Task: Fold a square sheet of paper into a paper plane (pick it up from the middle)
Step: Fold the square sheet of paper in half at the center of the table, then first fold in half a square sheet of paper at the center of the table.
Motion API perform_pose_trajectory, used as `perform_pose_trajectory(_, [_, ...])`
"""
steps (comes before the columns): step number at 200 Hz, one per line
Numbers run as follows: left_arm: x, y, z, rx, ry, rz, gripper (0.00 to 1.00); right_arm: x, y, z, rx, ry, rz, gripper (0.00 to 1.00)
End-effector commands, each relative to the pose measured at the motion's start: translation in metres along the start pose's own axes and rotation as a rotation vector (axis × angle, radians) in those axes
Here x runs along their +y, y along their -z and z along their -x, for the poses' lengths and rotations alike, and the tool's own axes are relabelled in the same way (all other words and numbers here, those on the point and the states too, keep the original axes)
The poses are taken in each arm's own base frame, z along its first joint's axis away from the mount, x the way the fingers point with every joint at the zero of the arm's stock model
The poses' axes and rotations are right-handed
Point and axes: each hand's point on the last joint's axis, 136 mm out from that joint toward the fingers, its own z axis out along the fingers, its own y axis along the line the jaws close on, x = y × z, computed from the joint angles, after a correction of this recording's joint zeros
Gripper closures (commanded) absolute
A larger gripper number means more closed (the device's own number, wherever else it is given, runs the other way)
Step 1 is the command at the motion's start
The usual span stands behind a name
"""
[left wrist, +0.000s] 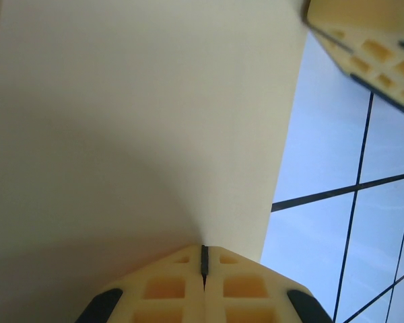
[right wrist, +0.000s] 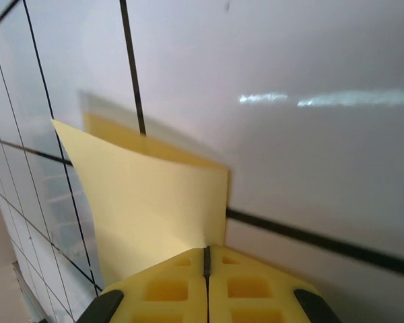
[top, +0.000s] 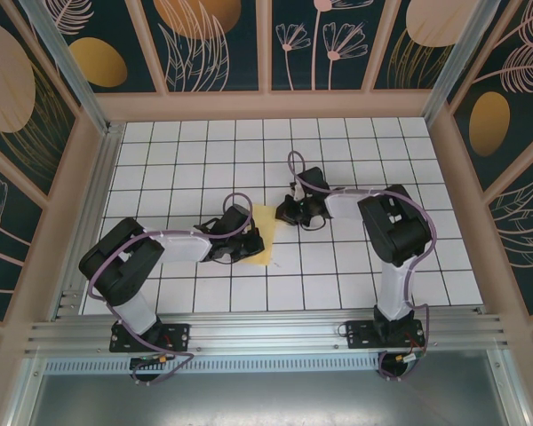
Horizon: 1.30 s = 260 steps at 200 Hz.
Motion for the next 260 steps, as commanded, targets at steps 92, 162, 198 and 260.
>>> perform_pose_trajectory(92, [0.012, 0.004, -0.001, -0.022, 0.087, 0.034, 0.99, 0.016, 0.026, 0.053, -0.129, 0.048, -0.045, 0.93])
perform_pose_trajectory(162, [-0.006, 0.007, 0.006, -0.085, 0.306, -0.148, 1.0, 0.034, 0.015, -0.064, 0.049, 0.049, 0.001, 0.93])
perform_pose_trajectory(198, [-0.011, 0.011, 0.008, -0.093, 0.31, -0.173, 1.0, 0.028, 0.005, -0.083, 0.087, 0.031, -0.017, 0.95])
perform_pose_trajectory(260, [-0.031, 0.033, 0.02, -0.14, 0.275, -0.227, 1.0, -0.001, -0.005, -0.092, 0.138, 0.01, -0.099, 0.98])
